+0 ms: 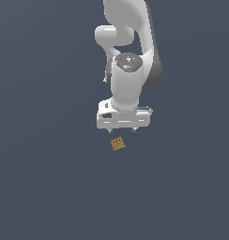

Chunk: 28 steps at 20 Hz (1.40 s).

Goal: Pick up the object and move it to a goal position.

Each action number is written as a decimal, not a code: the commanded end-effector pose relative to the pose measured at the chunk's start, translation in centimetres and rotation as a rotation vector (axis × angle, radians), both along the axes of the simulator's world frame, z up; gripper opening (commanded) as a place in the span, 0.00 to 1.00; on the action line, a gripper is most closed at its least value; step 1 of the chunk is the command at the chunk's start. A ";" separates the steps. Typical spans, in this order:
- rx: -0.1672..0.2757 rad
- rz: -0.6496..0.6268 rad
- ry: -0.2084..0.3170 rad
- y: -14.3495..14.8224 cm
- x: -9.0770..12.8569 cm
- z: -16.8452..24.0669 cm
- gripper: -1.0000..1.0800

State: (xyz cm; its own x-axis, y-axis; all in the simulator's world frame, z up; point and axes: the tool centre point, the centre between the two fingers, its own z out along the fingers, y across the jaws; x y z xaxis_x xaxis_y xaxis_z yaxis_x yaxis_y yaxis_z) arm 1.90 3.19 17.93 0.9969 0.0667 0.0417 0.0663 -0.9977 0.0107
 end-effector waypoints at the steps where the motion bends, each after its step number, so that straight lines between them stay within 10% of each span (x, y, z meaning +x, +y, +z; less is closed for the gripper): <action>1: 0.000 0.000 0.000 0.0 0.0 0.0 0.96; 28: 0.004 0.170 0.009 -0.2 -0.6 -5.5 0.96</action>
State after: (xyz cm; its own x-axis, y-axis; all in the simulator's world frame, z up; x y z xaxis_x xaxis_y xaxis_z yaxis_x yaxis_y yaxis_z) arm 1.60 3.26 13.67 0.9768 0.2101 0.0414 0.2101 -0.9777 0.0050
